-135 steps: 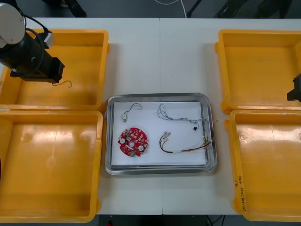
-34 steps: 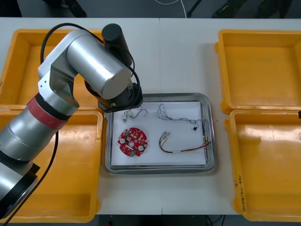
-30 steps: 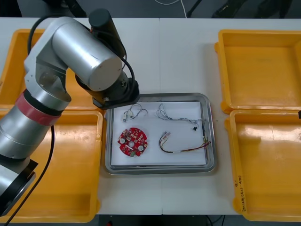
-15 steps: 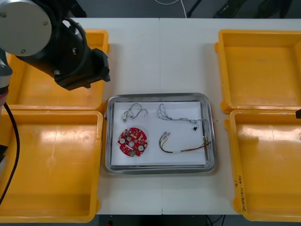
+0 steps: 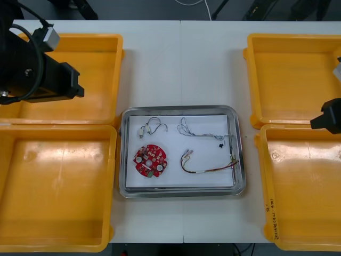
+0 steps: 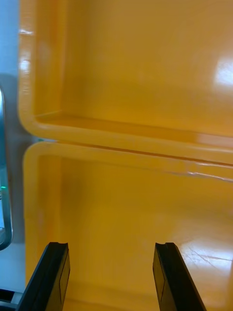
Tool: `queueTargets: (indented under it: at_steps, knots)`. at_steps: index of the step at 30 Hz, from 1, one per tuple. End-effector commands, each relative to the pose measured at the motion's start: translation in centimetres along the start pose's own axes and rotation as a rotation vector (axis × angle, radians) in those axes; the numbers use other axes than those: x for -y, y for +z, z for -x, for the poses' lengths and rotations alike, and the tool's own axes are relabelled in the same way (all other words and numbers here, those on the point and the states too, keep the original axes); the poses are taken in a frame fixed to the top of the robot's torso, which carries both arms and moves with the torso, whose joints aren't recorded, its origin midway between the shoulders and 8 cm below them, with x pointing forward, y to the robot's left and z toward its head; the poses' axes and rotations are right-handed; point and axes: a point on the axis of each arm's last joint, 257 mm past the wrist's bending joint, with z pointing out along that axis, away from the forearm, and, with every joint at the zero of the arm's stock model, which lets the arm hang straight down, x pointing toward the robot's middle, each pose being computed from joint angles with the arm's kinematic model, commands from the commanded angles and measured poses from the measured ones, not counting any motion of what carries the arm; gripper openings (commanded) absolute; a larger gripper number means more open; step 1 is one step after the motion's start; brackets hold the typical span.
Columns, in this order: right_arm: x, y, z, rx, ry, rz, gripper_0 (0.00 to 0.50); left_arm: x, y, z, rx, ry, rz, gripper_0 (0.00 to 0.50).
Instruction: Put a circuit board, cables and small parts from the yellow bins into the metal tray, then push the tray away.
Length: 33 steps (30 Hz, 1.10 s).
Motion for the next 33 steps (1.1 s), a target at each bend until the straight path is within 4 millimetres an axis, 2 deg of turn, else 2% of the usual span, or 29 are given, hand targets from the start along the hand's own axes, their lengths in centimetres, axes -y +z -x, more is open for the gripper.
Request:
queueTargets:
  at_steps: [1,5,8,11,20,29,33]
  knots:
    - [-4.7,-0.9,2.4,0.026,-0.207,-0.012,0.5,-4.2,-1.6,-0.8,0.021,0.032,0.061,0.5]
    - [-8.2,-0.6,2.8,0.028,-0.327,0.004,0.5,-6.3,-1.7,-1.8,0.006,0.017,0.086,0.5]
    - [-11.8,-0.1,2.6,0.027,-0.428,0.037,0.5,-8.1,-2.0,-2.8,-0.001,0.009,0.115,0.5]
    - [-14.6,0.2,2.4,0.029,-0.498,0.065,0.5,-9.6,-2.2,-3.8,-0.01,0.001,0.137,0.5]
    - [-21.4,1.8,0.8,0.016,-0.725,0.11,0.5,-12.0,-2.5,-6.9,-0.048,0.01,0.182,0.5]
    - [-26.7,4.1,-2.4,-0.006,-0.956,0.142,0.5,-12.3,-2.8,-8.9,-0.072,0.052,0.176,0.5]
    - [-27.5,5.1,-3.7,-0.016,-1.111,0.128,0.5,-12.7,-2.7,-10.4,-0.094,0.056,0.176,0.5]
